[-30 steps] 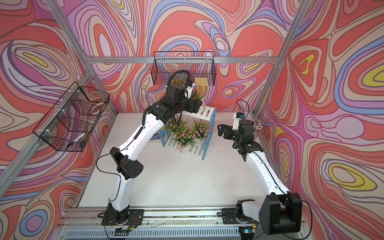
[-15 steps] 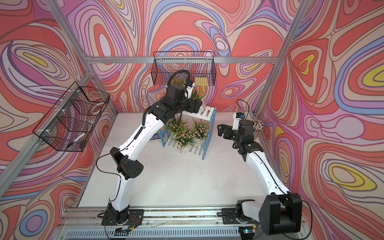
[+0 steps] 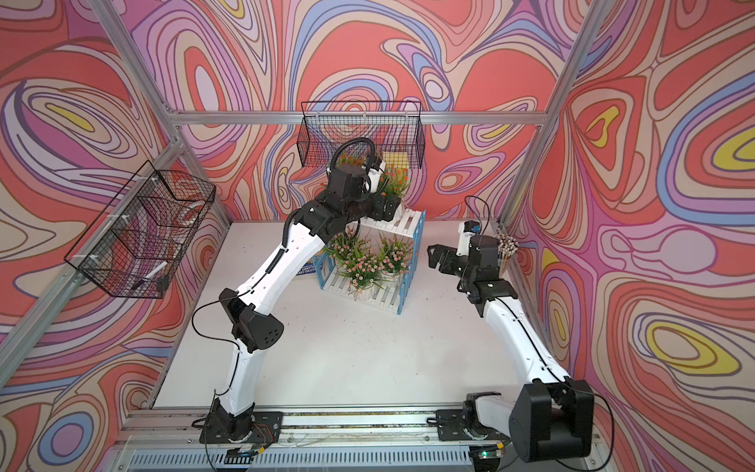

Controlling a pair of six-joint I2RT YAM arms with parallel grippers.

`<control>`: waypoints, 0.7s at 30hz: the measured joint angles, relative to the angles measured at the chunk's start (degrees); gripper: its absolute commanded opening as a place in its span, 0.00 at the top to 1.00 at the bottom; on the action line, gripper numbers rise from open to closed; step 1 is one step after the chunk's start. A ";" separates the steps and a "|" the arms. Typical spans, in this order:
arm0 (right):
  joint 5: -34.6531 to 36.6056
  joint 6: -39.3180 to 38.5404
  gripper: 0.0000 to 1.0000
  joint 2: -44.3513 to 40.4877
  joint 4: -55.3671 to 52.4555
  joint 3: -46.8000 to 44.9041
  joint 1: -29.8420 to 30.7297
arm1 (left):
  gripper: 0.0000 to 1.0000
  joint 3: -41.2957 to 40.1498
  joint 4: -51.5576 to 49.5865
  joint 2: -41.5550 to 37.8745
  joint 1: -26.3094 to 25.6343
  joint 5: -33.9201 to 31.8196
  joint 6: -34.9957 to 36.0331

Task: Place the baby's breath potted plants on the rack by color
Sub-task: Place the baby's breath potted plant on the rack.

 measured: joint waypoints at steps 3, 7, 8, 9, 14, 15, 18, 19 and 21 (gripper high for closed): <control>-0.02 -0.15 0.02 0.00 0.00 0.00 0.00 | 0.08 0.04 0.50 0.20 0.00 0.07 -0.04; -0.11 -0.20 0.02 0.00 0.02 0.00 0.00 | 0.08 0.07 0.52 0.24 0.00 0.20 -0.15; -0.15 -0.20 0.02 0.00 0.02 0.00 0.00 | 0.08 0.07 0.52 0.26 0.00 0.24 -0.17; -0.17 -0.20 0.02 0.02 0.02 0.00 0.00 | 0.08 0.07 0.52 0.26 0.00 0.26 -0.17; -0.17 -0.20 0.02 0.00 0.02 0.00 0.00 | 0.06 -2.05 2.62 -0.31 0.00 1.07 -0.39; -0.17 -0.20 0.02 0.00 0.02 0.00 0.00 | 0.03 -3.56 3.15 -0.74 0.00 1.33 -0.39; -0.15 -0.20 0.02 0.00 0.02 0.00 0.00 | 0.00 -8.13 4.02 -2.51 0.00 1.95 -0.37; -0.15 -0.20 0.02 0.00 0.02 0.00 0.00 | 0.00 -9.97 4.52 -3.43 0.00 2.16 -0.35; -0.13 -0.20 0.02 -0.09 0.02 -0.02 0.00 | 0.00 -14.40 5.79 -5.92 0.00 2.45 -0.24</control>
